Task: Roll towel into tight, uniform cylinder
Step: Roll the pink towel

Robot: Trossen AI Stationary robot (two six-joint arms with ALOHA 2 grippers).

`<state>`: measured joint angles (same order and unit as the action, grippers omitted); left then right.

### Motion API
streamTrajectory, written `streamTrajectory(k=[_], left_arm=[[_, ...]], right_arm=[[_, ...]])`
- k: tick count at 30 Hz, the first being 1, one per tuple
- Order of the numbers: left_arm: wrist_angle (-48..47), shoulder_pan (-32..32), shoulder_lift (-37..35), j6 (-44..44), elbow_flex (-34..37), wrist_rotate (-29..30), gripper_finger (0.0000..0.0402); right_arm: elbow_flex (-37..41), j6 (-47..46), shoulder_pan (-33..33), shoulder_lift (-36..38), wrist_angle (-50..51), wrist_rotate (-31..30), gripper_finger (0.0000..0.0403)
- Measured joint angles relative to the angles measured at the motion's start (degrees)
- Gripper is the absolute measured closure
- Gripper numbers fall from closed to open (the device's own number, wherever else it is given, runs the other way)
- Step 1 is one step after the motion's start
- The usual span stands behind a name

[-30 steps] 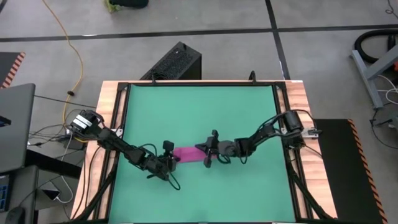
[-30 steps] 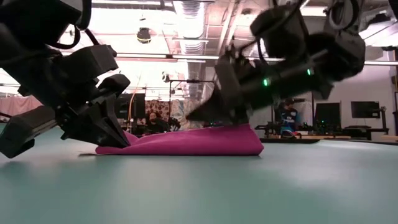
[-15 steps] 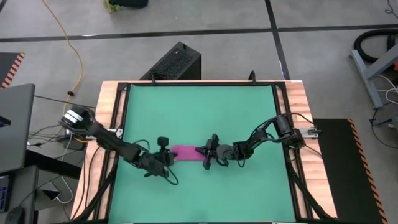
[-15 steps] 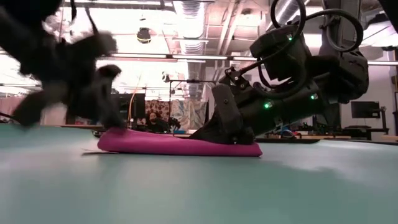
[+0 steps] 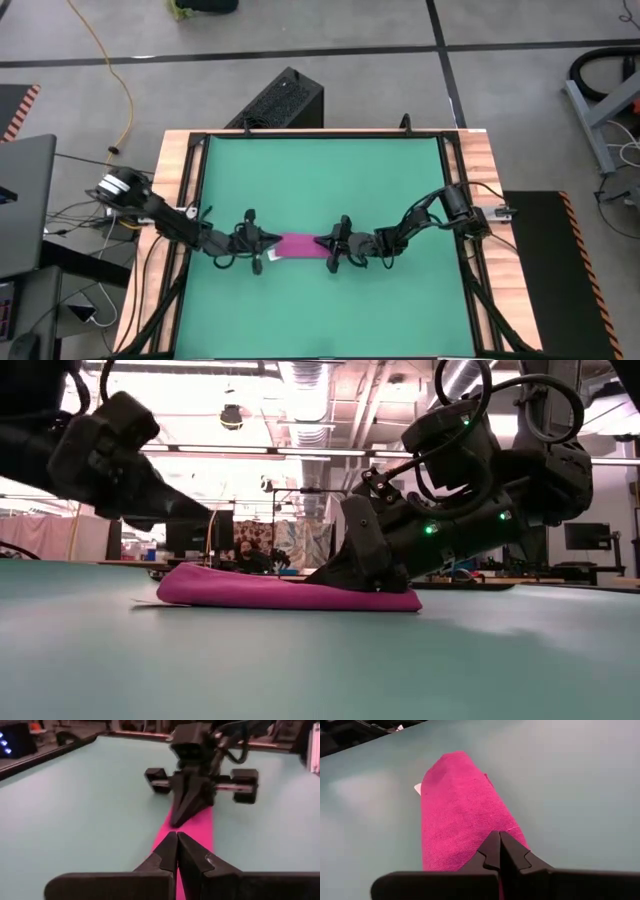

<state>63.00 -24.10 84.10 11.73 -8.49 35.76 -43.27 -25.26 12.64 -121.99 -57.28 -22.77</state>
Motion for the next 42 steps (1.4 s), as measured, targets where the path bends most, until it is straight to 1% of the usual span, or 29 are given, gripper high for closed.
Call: streamTrajectory(k=[1,5,8,10,12,18,24,32,36,40,42], left_arm=[[1.4,0.0,1.7,0.0,-0.4,0.0,0.0402],[1.0,0.0,9.4,0.1,-4.1,0.2,0.0402],[1.0,0.0,14.0,1.4,-5.8,2.3,0.0402],[1.0,0.0,15.3,3.8,-6.2,4.1,0.0401],[0.9,0.0,15.8,5.8,-6.3,4.2,0.0402],[-0.7,0.0,19.1,10.0,-6.3,2.1,0.0401],[0.0,-0.3,23.5,13.1,-6.3,1.8,0.0401],[-0.1,-0.7,23.9,13.6,-6.3,1.3,0.0401],[0.7,-0.7,23.8,12.7,-6.3,0.7,0.0401],[1.0,-0.8,20.1,10.6,-6.3,-3.1,0.0401],[-1.0,-0.7,17.4,8.9,-6.2,-4.9,0.0401]], right_arm=[[0.0,0.0,0.0,0.0,0.0,0.0,0.0386],[0.0,0.0,0.0,0.0,-0.2,0.2,0.0386],[0.0,0.0,0.0,0.0,-0.4,0.2,0.0386],[0.0,-0.1,0.4,-0.1,-0.5,0.3,0.0386],[0.0,-0.2,0.8,-0.1,-0.5,0.2,0.0386],[0.0,-0.2,1.0,-0.1,-0.3,0.1,0.0386],[0.0,-0.3,1.0,-0.1,0.2,0.1,0.0386],[0.0,-0.3,1.0,-0.1,0.1,0.1,0.0386],[0.3,0.9,1.1,0.2,-4.2,0.1,0.0386],[0.2,1.5,1.3,2.1,-4.1,1.3,0.0386],[0.1,2.3,1.3,3.0,-4.5,1.5,0.0386]])
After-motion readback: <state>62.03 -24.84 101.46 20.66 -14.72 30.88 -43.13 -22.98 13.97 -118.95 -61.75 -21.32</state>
